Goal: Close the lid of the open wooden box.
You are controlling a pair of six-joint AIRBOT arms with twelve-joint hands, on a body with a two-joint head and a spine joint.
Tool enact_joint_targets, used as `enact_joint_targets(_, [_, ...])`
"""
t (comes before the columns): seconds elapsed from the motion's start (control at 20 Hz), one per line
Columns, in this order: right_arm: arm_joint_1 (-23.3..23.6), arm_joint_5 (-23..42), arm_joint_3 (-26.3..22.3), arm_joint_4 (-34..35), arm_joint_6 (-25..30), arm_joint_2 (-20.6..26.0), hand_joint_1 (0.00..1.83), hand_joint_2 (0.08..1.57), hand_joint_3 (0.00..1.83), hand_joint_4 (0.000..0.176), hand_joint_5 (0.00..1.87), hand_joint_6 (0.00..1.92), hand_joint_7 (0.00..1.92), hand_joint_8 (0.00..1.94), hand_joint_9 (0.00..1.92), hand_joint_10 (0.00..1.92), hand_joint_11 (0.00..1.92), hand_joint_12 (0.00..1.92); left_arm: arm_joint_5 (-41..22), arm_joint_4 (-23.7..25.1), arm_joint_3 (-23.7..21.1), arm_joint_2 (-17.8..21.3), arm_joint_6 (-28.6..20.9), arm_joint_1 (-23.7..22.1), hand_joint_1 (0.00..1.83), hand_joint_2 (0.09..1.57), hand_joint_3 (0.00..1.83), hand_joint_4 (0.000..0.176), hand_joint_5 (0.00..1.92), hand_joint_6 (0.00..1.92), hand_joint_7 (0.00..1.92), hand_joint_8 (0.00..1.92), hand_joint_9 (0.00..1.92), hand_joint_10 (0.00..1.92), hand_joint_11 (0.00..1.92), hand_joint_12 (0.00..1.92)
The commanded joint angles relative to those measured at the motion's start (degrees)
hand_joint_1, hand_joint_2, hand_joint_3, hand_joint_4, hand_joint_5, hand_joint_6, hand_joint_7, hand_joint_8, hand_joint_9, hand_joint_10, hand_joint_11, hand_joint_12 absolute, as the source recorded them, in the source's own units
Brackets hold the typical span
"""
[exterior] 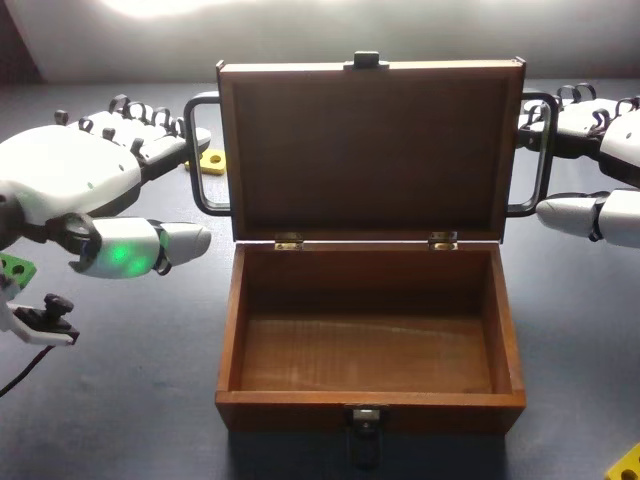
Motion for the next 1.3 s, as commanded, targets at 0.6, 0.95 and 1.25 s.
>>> enact_joint_targets(0.6, [-1.36, 9.10, -2.64, -0.28, 0.42, 1.88, 0.66, 1.37, 0.00, 0.016, 0.15, 0.00, 0.12, 0.00, 0.03, 0.00, 0.09, 0.03, -13.74, 0.97, -3.49, 3.05, -2.83, 3.22, 0.00, 1.30, 0.00, 0.000, 0.05, 0.00, 0.07, 0.00, 0.06, 0.00, 0.00, 0.00])
enact_joint_targets(0.95, [-2.24, 12.75, -5.14, -1.01, 0.42, 3.14, 0.64, 1.35, 0.00, 0.000, 0.11, 0.00, 0.08, 0.00, 0.01, 0.00, 0.06, 0.02, -14.80, 1.11, -4.00, 3.30, -3.48, 3.65, 0.00, 1.31, 0.00, 0.000, 0.07, 0.00, 0.09, 0.00, 0.09, 0.00, 0.01, 0.01])
enact_joint_targets(1.25, [-4.52, 17.13, -7.92, -0.43, 0.42, 4.95, 0.59, 1.30, 0.00, 0.034, 0.00, 0.00, 0.01, 0.00, 0.00, 0.00, 0.07, 0.02, -15.81, 1.09, -4.68, 3.88, -4.17, 4.76, 0.00, 1.30, 0.00, 0.000, 0.05, 0.00, 0.05, 0.00, 0.02, 0.00, 0.00, 0.00])
